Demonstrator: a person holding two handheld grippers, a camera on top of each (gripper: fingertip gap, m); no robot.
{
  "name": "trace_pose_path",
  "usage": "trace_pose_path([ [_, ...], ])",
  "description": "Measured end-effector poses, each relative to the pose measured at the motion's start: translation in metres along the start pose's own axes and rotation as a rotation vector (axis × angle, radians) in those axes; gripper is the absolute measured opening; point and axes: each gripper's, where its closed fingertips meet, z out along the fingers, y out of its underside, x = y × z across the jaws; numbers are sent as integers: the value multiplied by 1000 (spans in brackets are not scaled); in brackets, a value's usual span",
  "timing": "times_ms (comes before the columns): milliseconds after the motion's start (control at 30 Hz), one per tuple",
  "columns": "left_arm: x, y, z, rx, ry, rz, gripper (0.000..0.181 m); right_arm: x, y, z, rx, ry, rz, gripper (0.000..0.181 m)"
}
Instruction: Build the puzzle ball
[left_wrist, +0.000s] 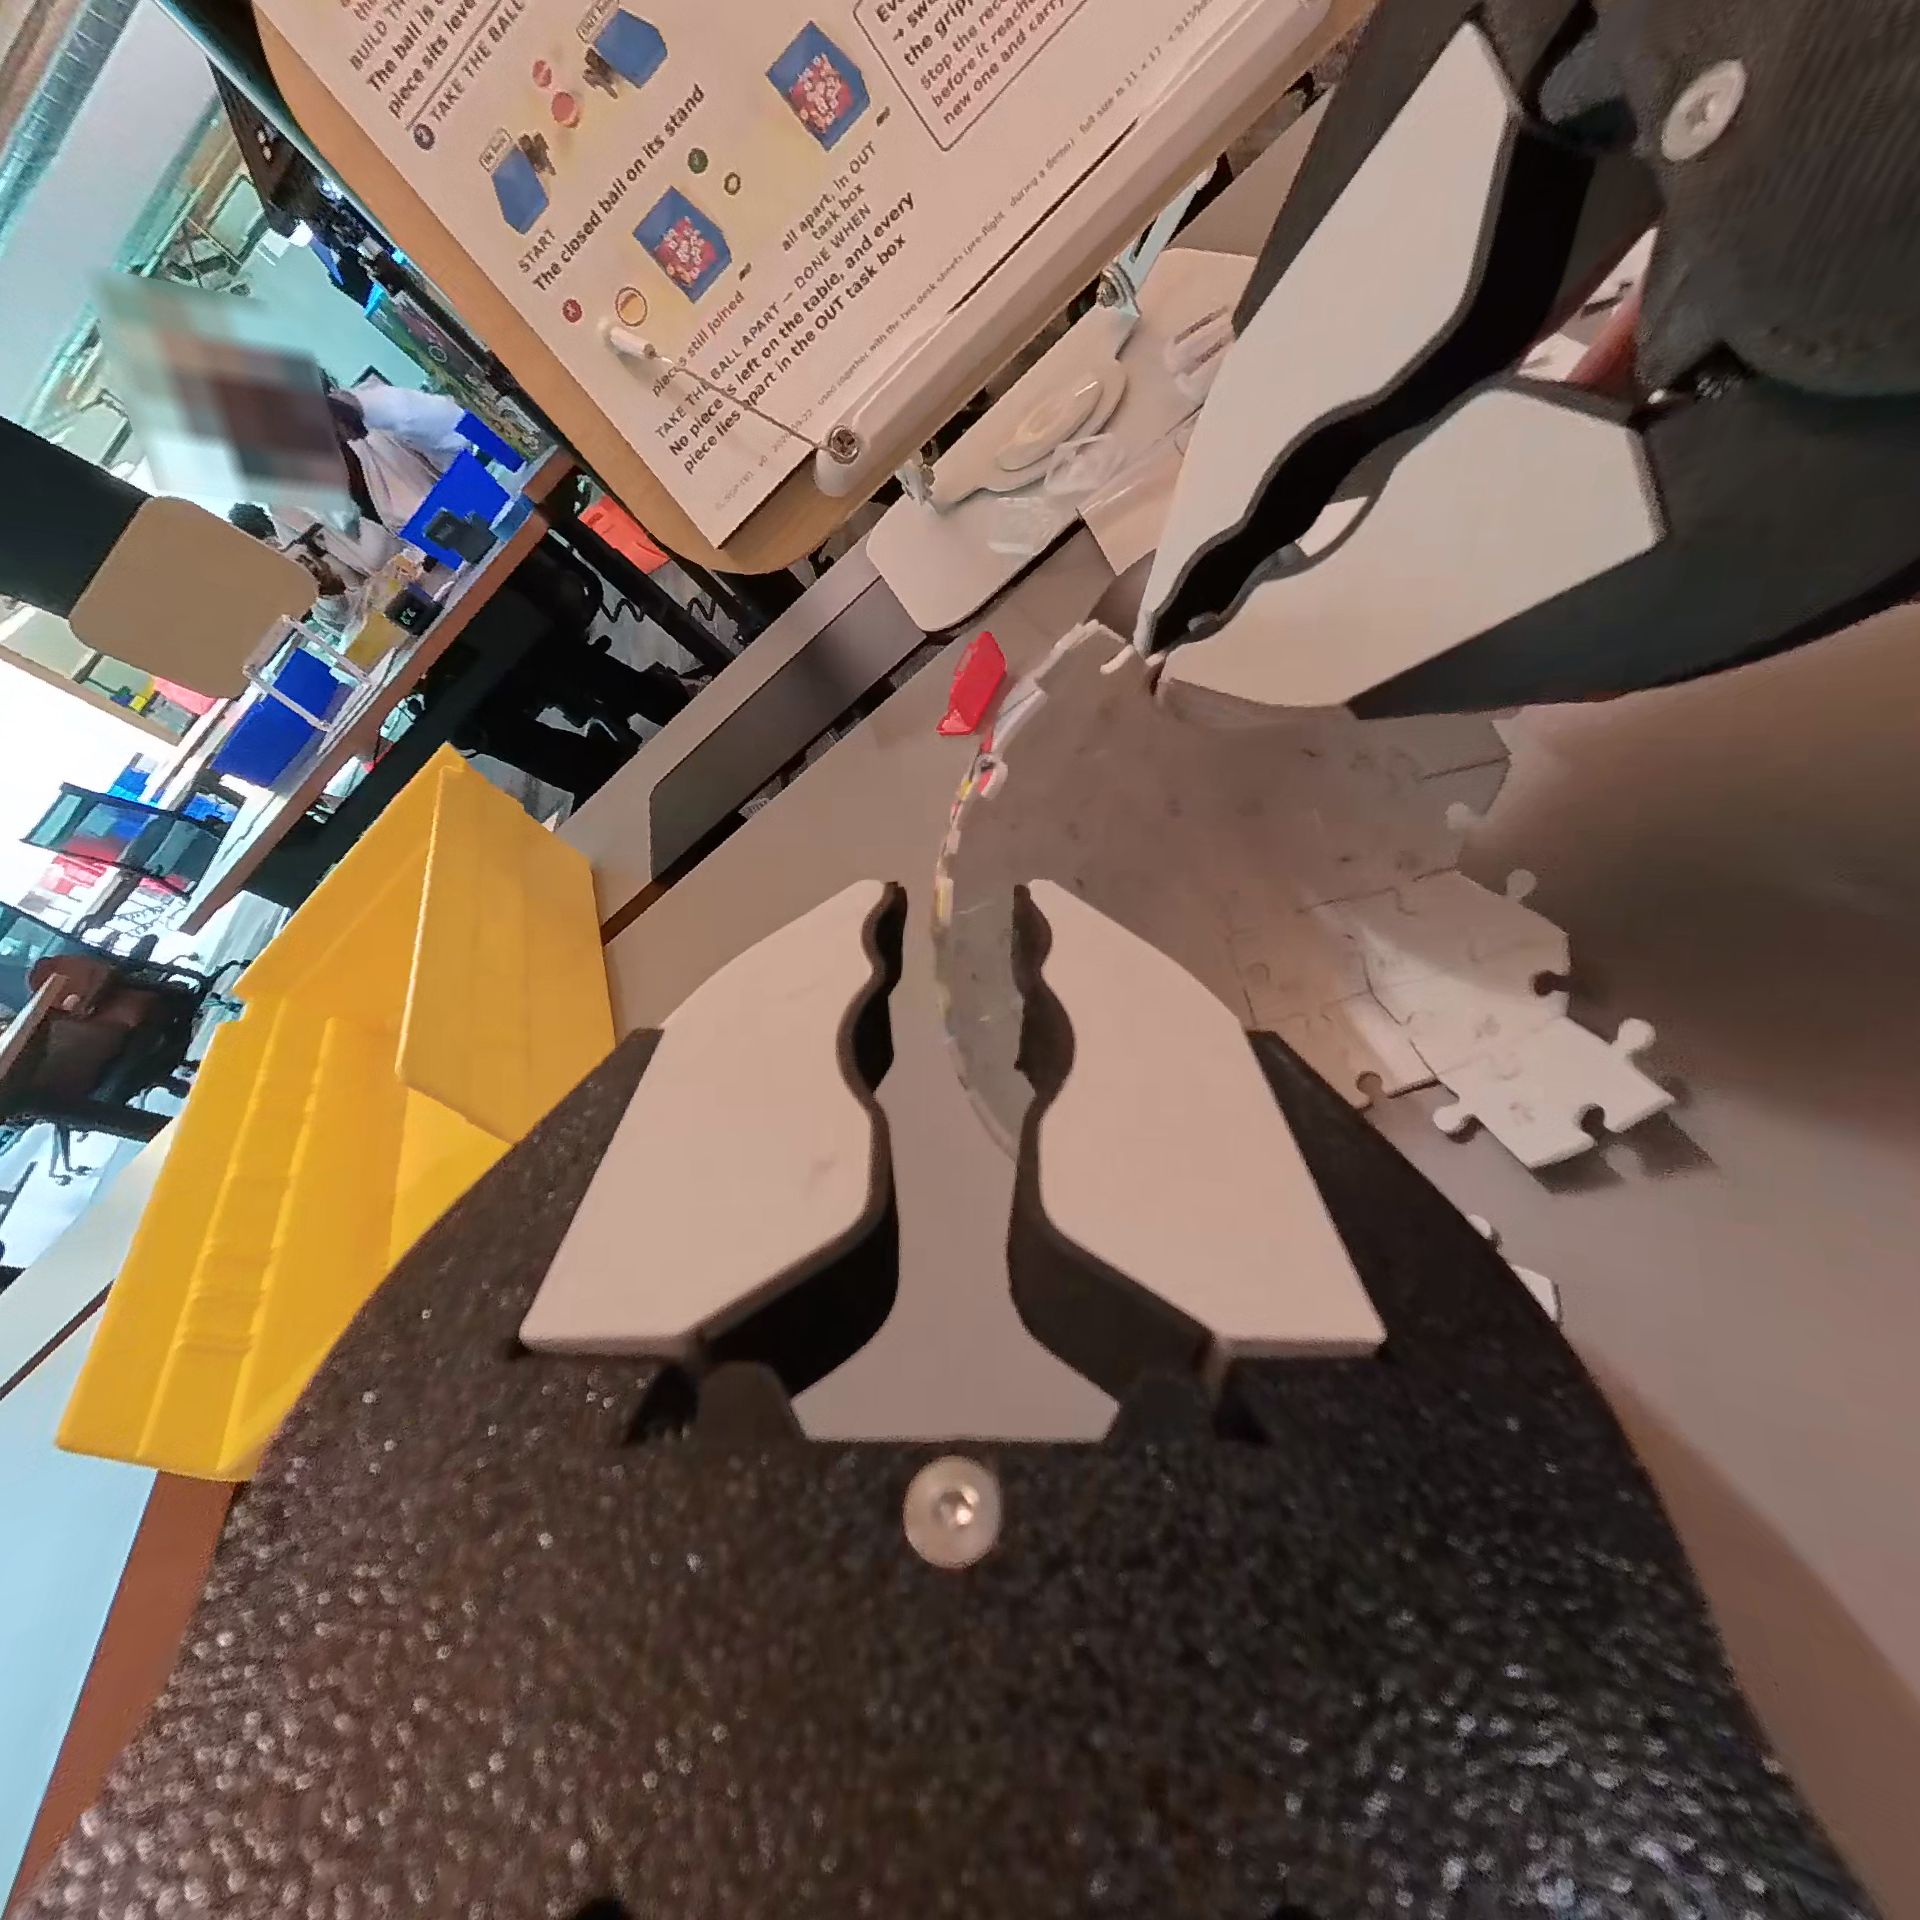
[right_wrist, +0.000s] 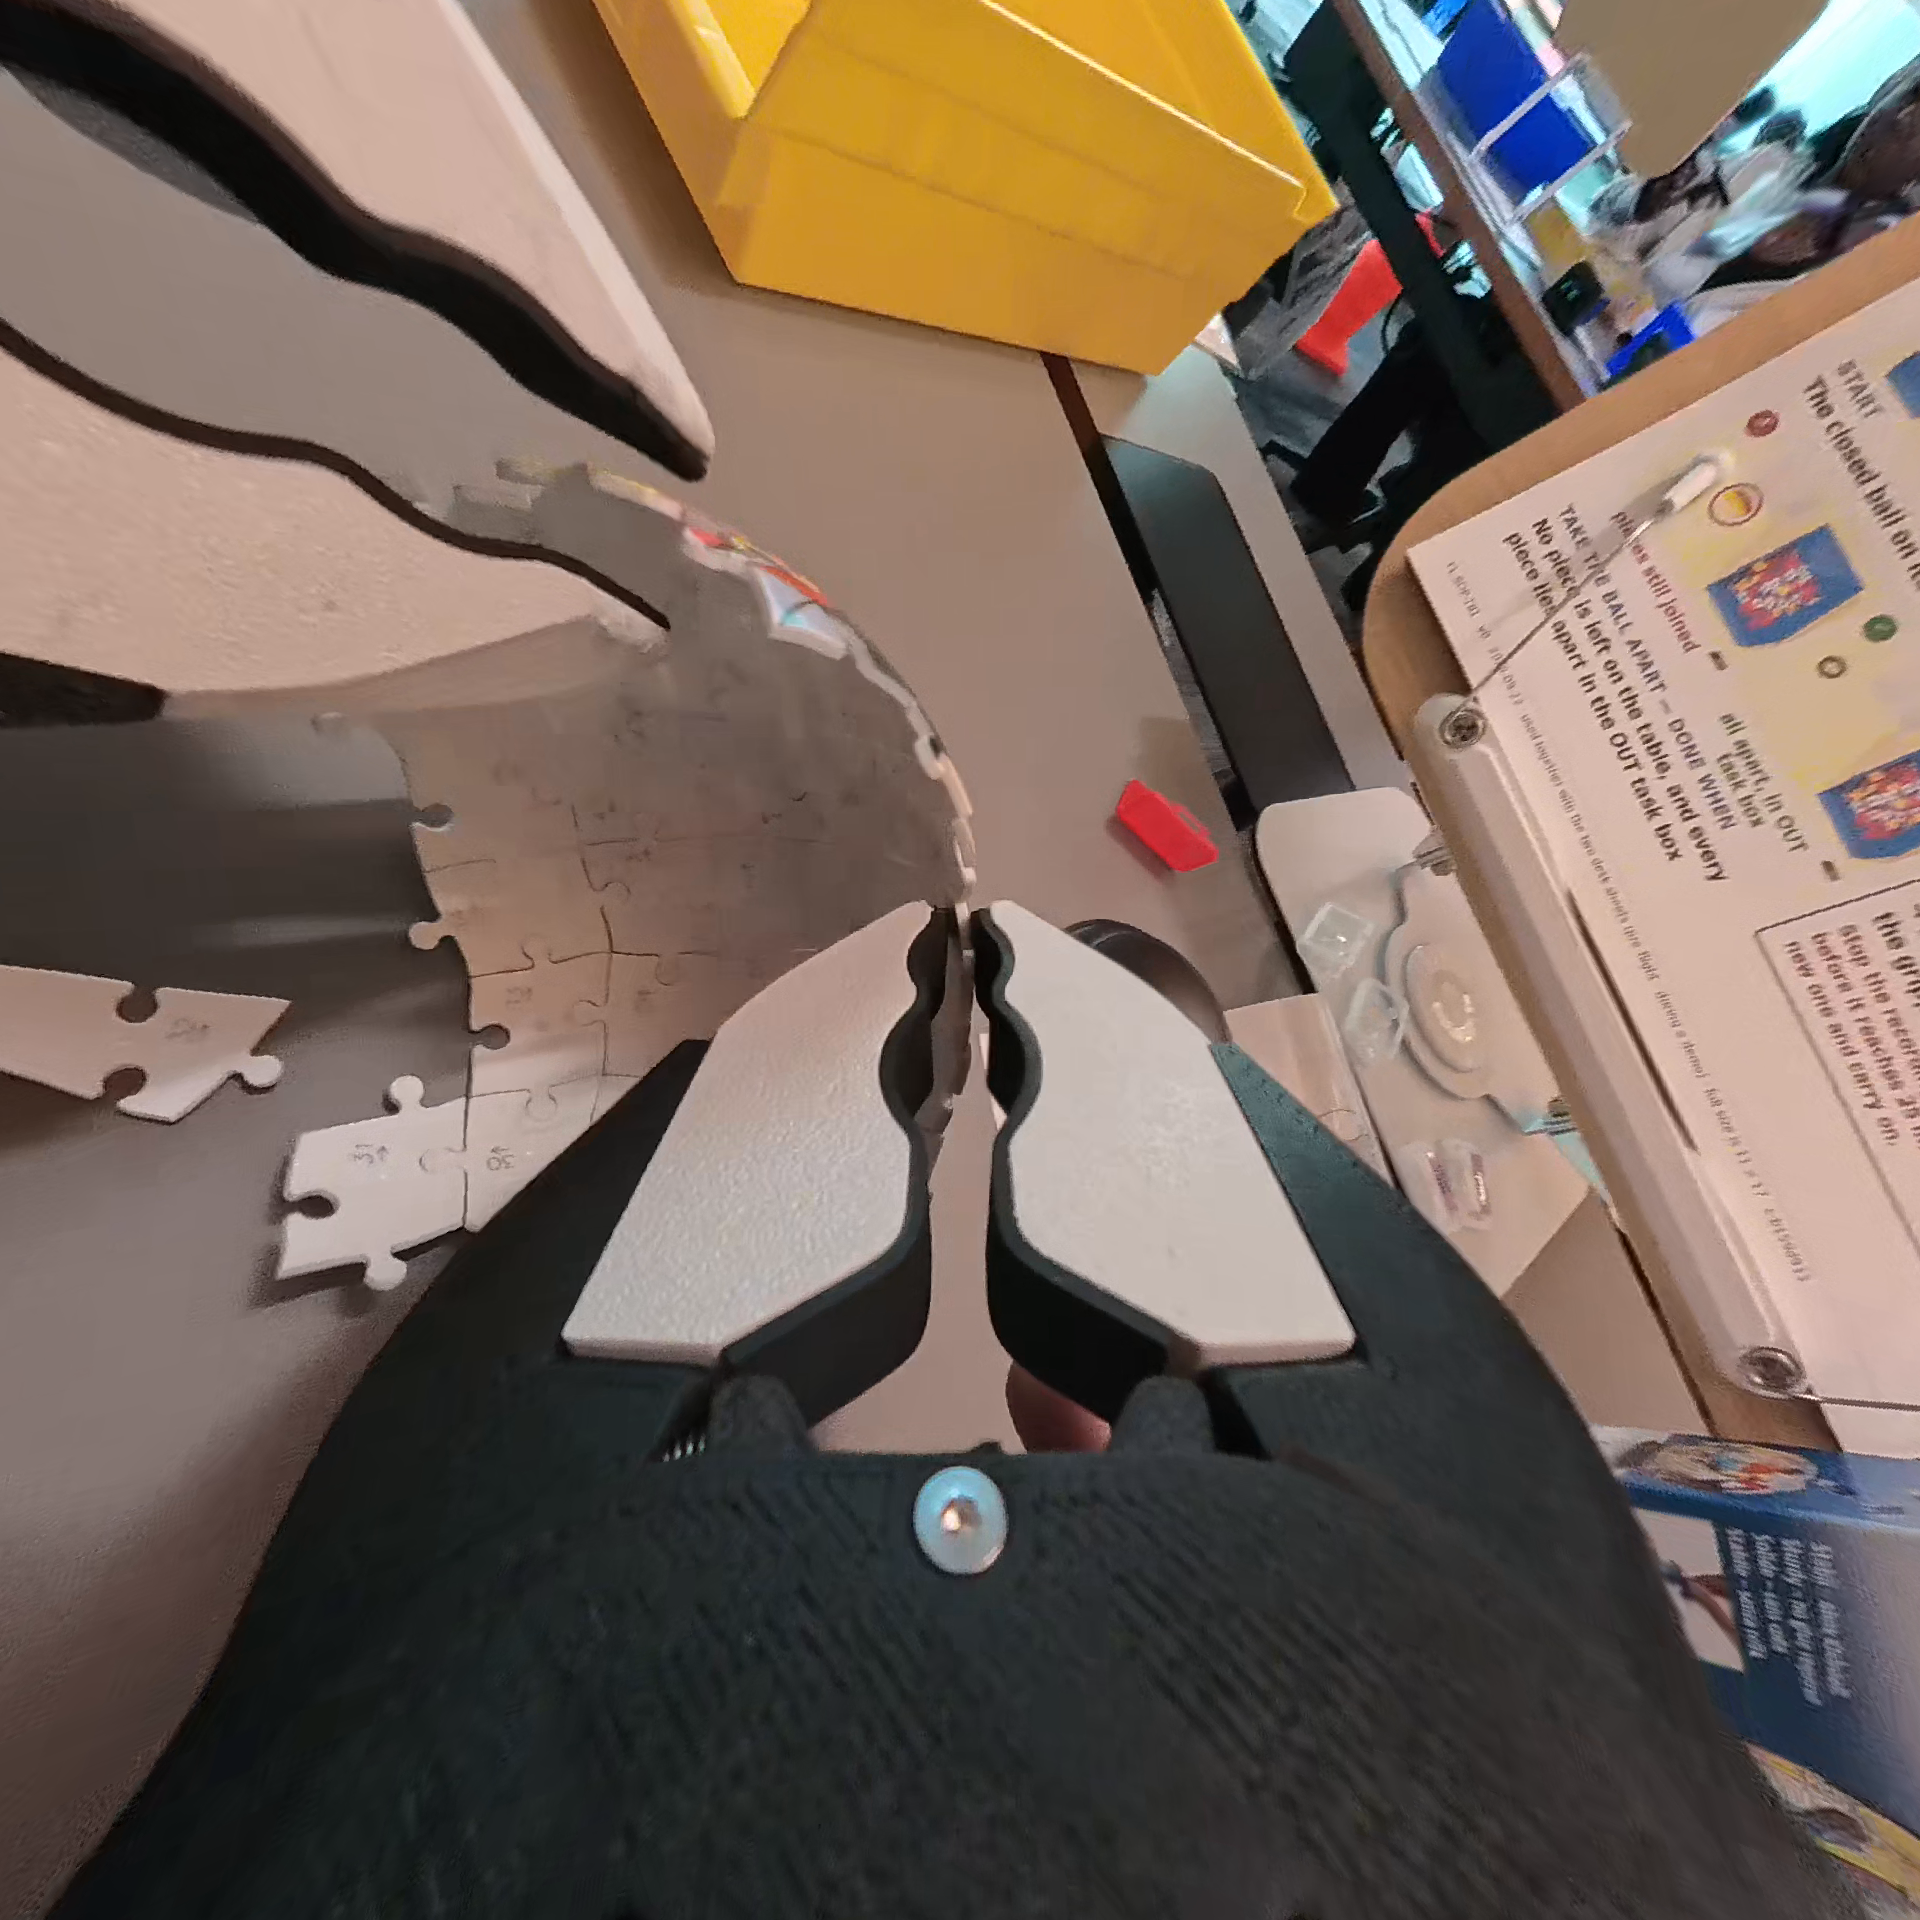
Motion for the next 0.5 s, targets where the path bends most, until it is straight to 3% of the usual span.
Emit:
trace_pose_path([
  [167, 1, 2, -9, 10, 41, -66, 28, 2, 2, 2, -7, 61, -48, 6],
  [267, -1, 1, -29, 47, 71, -172, 45, 3, 2, 1, 3, 88, -63, 6],
  [333, 2, 3, -46, 73, 102, -235, 45, 3, 1, 1, 13, 96, -70, 6],
  [500, 60, 47, -65, -132, 390, -301, 47, 3, 1, 0, 16, 109, -79, 6],
])
